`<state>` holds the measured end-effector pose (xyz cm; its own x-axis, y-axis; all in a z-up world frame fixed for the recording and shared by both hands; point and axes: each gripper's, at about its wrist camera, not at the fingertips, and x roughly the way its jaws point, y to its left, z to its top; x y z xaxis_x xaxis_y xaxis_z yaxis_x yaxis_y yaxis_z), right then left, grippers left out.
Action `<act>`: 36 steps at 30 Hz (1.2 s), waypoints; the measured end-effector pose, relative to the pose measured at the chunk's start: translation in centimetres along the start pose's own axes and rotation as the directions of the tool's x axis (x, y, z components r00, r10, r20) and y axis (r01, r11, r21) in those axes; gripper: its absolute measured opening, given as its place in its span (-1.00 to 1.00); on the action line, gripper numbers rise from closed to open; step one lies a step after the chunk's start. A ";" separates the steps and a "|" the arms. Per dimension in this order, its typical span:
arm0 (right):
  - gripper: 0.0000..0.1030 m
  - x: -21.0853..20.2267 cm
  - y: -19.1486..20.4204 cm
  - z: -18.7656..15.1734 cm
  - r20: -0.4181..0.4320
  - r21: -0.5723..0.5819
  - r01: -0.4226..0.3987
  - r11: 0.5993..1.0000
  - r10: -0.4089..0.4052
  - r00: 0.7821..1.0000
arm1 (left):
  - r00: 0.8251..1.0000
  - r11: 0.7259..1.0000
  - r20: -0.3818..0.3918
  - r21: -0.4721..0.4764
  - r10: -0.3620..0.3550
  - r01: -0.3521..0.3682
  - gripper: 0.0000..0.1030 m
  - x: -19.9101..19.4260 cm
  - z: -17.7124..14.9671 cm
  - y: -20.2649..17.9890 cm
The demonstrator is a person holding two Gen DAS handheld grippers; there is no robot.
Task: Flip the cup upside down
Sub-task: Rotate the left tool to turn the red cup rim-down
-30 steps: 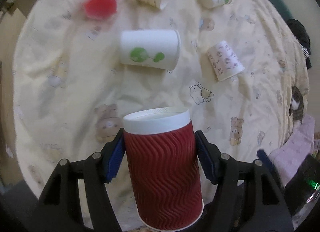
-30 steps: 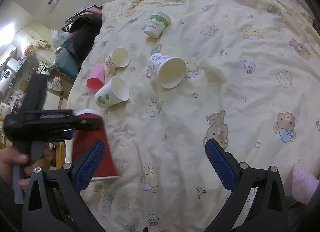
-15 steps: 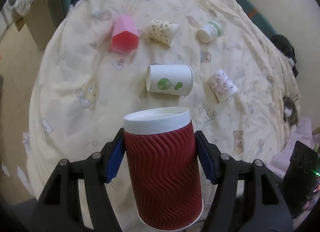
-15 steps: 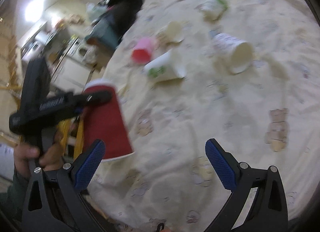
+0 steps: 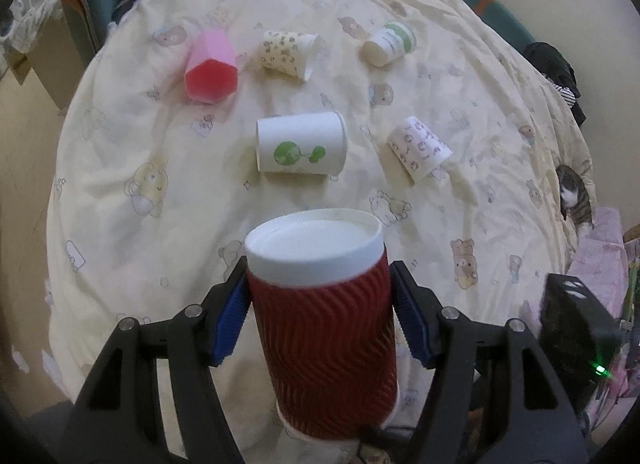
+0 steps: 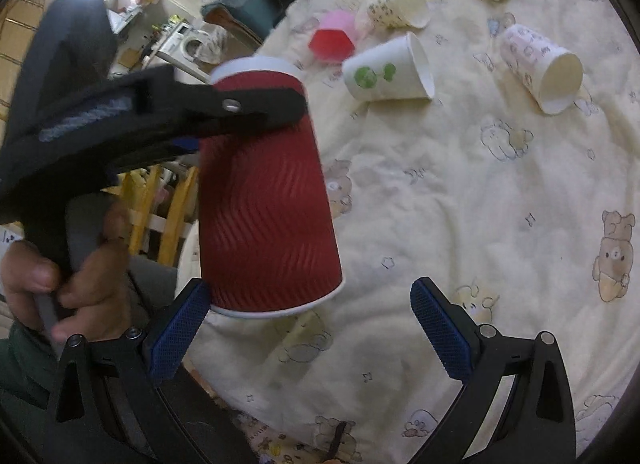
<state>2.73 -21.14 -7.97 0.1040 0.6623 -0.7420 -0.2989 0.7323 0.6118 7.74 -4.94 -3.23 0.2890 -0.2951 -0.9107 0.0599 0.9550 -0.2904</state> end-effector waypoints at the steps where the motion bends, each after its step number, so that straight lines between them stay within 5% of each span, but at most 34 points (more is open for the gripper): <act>1: 0.99 0.2 -0.1 -0.1 -0.006 0.006 0.006 1.000 -0.006 1.000 | 1.000 1.000 -0.006 0.002 -0.001 0.001 0.22 -0.1 0.0 -0.1; 15: 0.99 -0.5 -4.2 0.6 0.017 0.134 0.189 0.973 -0.193 0.981 | 0.999 0.996 -0.024 0.083 0.027 -0.025 0.21 -1.9 -0.3 -2.4; 19: 0.99 -2.4 -4.7 0.4 0.082 0.168 0.156 0.973 -0.171 0.982 | 0.991 0.988 0.040 0.077 0.130 -0.132 0.20 -1.6 0.6 -2.7; 23: 0.99 -6.0 -5.5 -0.1 0.198 0.213 0.187 0.959 -0.229 0.953 | 0.982 0.983 0.093 0.059 0.166 -0.171 0.21 -0.6 1.7 -3.3; 27: 0.99 -9.2 -7.6 -1.1 0.281 0.302 0.149 0.941 -0.237 0.930 | 0.952 0.955 0.157 0.102 0.262 -0.280 0.21 1.2 2.1 -5.0; 36: 0.99 -10.8 -9.2 -2.2 0.308 0.360 0.102 0.927 -0.221 0.925 | 0.928 0.927 0.150 0.110 0.342 -0.359 0.21 5.4 2.6 -6.2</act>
<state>2.29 -35.42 -6.15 0.4544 0.4997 -0.7375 0.0754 0.8033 0.5907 11.44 -12.35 -5.56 0.4320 0.0570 -0.9001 0.0571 0.9943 0.0903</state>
